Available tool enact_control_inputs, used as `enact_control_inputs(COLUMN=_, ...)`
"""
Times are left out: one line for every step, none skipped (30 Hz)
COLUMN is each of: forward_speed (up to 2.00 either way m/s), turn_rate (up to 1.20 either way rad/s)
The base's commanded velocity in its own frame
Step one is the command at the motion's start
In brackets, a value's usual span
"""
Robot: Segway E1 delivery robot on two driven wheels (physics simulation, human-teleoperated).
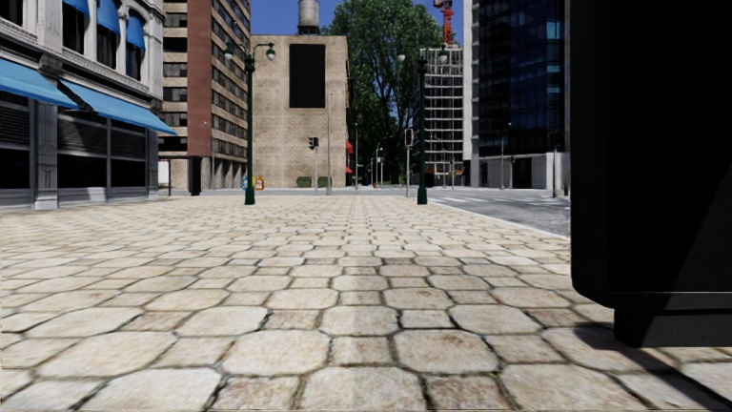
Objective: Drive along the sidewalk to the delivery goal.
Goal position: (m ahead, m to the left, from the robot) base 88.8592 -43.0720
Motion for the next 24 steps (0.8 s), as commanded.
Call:
enact_control_inputs(forward_speed=2.0, turn_rate=0.0)
enact_control_inputs(forward_speed=2.0, turn_rate=0.0)
enact_control_inputs(forward_speed=2.0, turn_rate=0.0)
enact_control_inputs(forward_speed=2.0, turn_rate=0.0)
enact_control_inputs(forward_speed=2.0, turn_rate=0.0)
enact_control_inputs(forward_speed=2.0, turn_rate=0.0)
enact_control_inputs(forward_speed=2.0, turn_rate=0.0)
enact_control_inputs(forward_speed=2.0, turn_rate=0.0)
enact_control_inputs(forward_speed=2.0, turn_rate=0.0)
enact_control_inputs(forward_speed=2.0, turn_rate=0.0)
enact_control_inputs(forward_speed=2.0, turn_rate=0.0)
enact_control_inputs(forward_speed=2.0, turn_rate=0.0)
enact_control_inputs(forward_speed=2.0, turn_rate=0.0)
enact_control_inputs(forward_speed=2.0, turn_rate=0.0)
enact_control_inputs(forward_speed=2.0, turn_rate=0.0)
enact_control_inputs(forward_speed=2.0, turn_rate=0.0)
enact_control_inputs(forward_speed=2.0, turn_rate=0.0)
enact_control_inputs(forward_speed=2.0, turn_rate=0.0)
enact_control_inputs(forward_speed=2.0, turn_rate=0.0)
enact_control_inputs(forward_speed=2.0, turn_rate=0.0)
enact_control_inputs(forward_speed=2.0, turn_rate=0.0)
enact_control_inputs(forward_speed=2.0, turn_rate=0.0)
enact_control_inputs(forward_speed=2.0, turn_rate=0.0)
enact_control_inputs(forward_speed=2.0, turn_rate=0.0)
